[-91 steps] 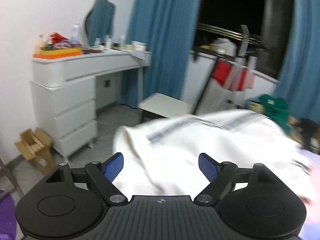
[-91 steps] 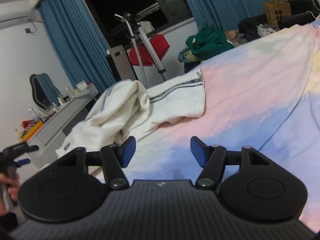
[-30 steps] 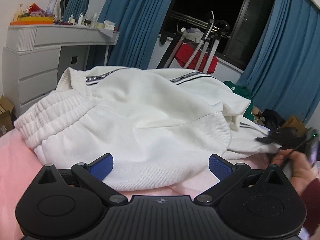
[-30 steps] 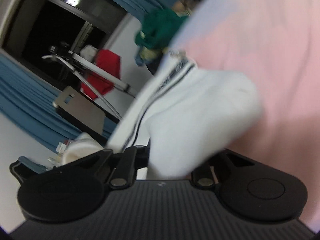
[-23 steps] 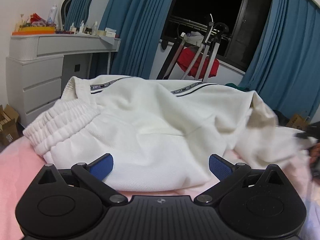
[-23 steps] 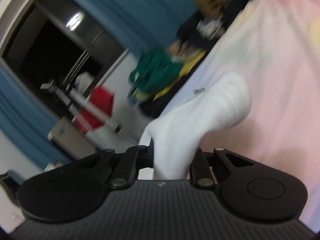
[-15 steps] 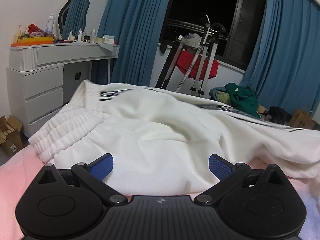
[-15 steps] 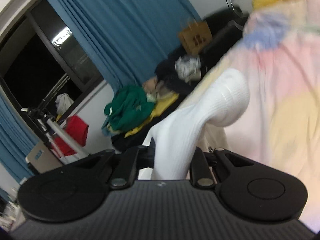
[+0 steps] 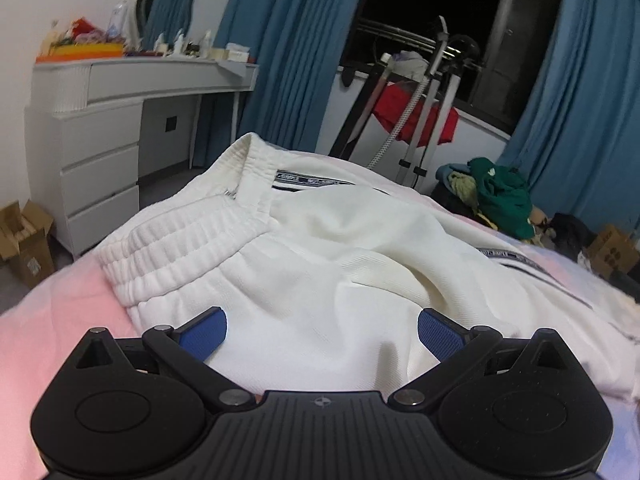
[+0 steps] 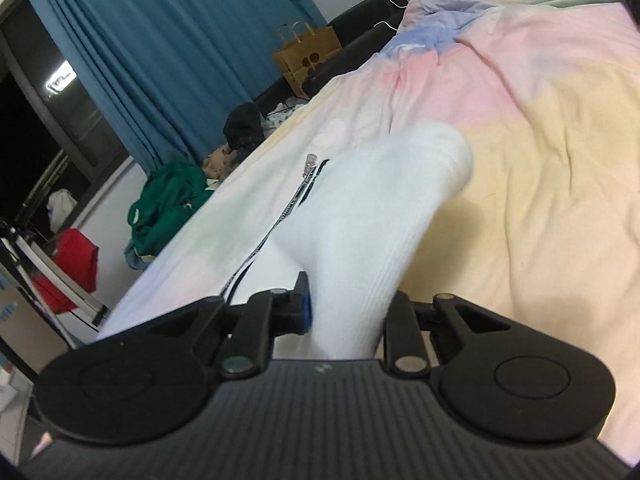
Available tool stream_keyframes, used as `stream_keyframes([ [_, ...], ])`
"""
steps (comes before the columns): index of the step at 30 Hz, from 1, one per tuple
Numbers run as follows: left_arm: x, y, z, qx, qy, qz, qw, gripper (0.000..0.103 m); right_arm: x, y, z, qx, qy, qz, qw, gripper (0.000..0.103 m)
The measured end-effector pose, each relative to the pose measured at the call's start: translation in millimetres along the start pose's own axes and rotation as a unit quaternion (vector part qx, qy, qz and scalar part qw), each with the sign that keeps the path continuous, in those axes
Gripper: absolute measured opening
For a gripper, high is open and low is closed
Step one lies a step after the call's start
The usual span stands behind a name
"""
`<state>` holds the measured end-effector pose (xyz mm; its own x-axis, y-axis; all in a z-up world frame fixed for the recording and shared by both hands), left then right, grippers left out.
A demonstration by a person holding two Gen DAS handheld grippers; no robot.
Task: Fold clothes
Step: 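Lay the sweatpants flat along the bed and open the right tool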
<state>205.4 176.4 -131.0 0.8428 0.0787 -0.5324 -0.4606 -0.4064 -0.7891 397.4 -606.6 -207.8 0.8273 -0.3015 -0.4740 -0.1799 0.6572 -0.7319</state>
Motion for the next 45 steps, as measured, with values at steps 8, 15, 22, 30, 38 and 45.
stream_keyframes([
  [8,-14,2,-20,0.022,0.028,-0.003,0.9993,0.103,-78,1,23,-0.068,-0.019,0.014,0.997,0.085],
  [15,-45,0,-32,0.044,0.055,-0.009,0.9975,0.103,-181,31,80,-0.133,-0.080,0.025,0.988,0.085],
  [22,-95,1,-31,0.072,0.076,-0.023,0.9942,0.103,-291,69,150,-0.226,-0.149,0.031,0.962,0.085],
  [30,-134,15,-46,0.118,0.109,-0.030,0.9866,0.103,-362,136,187,-0.279,-0.208,0.030,0.937,0.085],
  [38,-129,26,-56,0.119,0.112,-0.016,0.9864,0.103,-365,160,188,-0.307,-0.216,0.011,0.927,0.085],
  [45,-110,29,-46,0.112,0.082,-0.009,0.9903,0.102,-355,173,183,-0.319,-0.212,0.028,0.923,0.085],
])
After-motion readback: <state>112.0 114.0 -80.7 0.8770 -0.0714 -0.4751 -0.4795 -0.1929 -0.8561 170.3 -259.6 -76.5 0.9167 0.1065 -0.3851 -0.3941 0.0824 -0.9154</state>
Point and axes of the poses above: each gripper's, at about its wrist camera, not at the fingertips, and x roughly the way its jaws point, z to its left, y to its underside, the point moved 10 cm from there along x, roughly the way its jaws point, and after that the axes turned 6 degrees about -x, right-handed, at the moved point
